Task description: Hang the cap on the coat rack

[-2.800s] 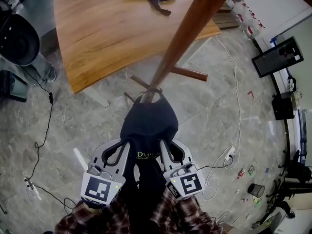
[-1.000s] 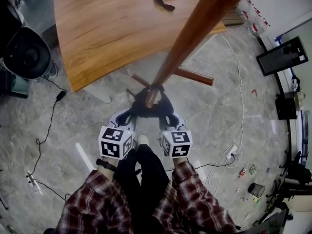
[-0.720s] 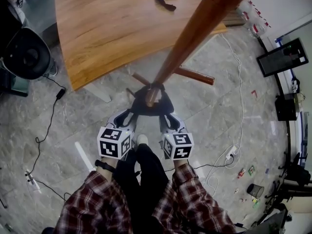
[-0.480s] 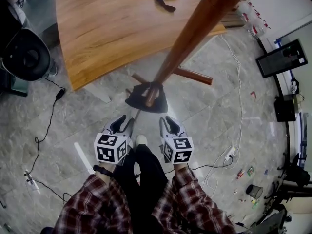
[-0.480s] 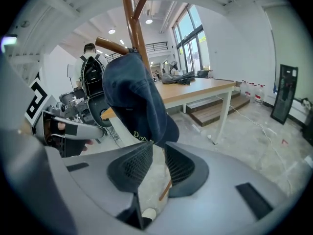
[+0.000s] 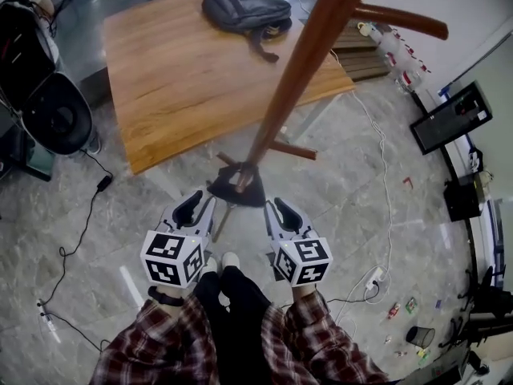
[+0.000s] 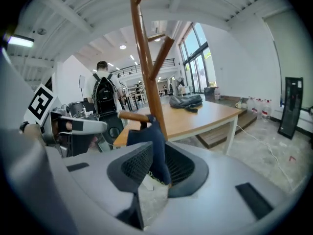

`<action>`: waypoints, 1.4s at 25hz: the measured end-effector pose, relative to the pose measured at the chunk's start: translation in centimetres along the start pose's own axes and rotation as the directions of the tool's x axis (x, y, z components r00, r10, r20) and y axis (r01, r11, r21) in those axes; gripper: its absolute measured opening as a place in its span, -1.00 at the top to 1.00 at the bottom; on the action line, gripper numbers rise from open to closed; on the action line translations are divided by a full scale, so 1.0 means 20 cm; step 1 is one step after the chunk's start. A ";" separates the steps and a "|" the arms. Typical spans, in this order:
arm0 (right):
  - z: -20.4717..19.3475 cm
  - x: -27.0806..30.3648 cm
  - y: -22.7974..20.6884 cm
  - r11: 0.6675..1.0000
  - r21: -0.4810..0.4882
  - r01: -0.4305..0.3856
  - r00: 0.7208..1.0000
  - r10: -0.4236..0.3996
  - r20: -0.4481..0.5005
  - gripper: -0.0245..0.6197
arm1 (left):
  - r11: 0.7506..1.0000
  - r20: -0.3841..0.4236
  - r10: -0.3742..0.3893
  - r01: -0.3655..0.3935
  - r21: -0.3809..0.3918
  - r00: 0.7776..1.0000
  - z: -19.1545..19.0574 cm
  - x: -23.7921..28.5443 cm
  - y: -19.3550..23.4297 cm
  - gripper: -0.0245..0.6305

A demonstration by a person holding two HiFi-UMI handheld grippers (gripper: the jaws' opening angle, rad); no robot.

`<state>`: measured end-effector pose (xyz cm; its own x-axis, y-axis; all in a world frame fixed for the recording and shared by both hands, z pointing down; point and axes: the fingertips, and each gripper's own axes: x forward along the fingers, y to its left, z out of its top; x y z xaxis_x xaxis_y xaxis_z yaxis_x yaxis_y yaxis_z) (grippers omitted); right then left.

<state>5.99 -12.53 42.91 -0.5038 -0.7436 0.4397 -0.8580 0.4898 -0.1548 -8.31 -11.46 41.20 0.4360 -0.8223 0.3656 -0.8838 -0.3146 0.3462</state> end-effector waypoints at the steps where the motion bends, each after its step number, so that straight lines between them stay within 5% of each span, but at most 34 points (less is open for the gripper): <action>1: 0.08 -0.03 0.02 1.000 -0.019 -0.004 1.000 0.005 0.025 0.70 | 1.000 0.042 -0.004 0.004 0.009 0.999 0.09 -0.03 -0.03 0.58; 6: 0.47 -0.11 0.16 0.994 -0.105 -0.039 0.986 0.055 0.156 0.71 | 0.993 0.173 -0.054 0.034 0.117 0.984 0.50 -0.15 -0.19 0.58; 12: 0.75 -0.32 0.35 0.977 -0.190 -0.095 0.952 0.145 0.269 0.85 | 0.980 0.251 -0.122 0.076 0.186 0.960 0.65 -0.30 -0.41 0.59; 20: 0.82 -0.41 0.41 0.967 -0.197 -0.160 0.937 0.211 0.279 0.89 | 0.970 0.289 -0.152 0.086 0.229 0.945 0.71 -0.37 -0.54 0.89; 35: 0.90 -0.42 0.34 0.966 -0.200 -0.165 0.928 0.221 0.300 0.89 | 0.968 0.305 -0.144 0.070 0.241 0.941 0.80 -0.35 -0.60 0.89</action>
<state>2.51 -11.05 22.31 -0.6869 -0.7186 0.1085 -0.7255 0.6867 -0.0453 -3.53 -9.47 20.63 0.4861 -0.8734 0.0311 -0.8658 -0.4764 0.1528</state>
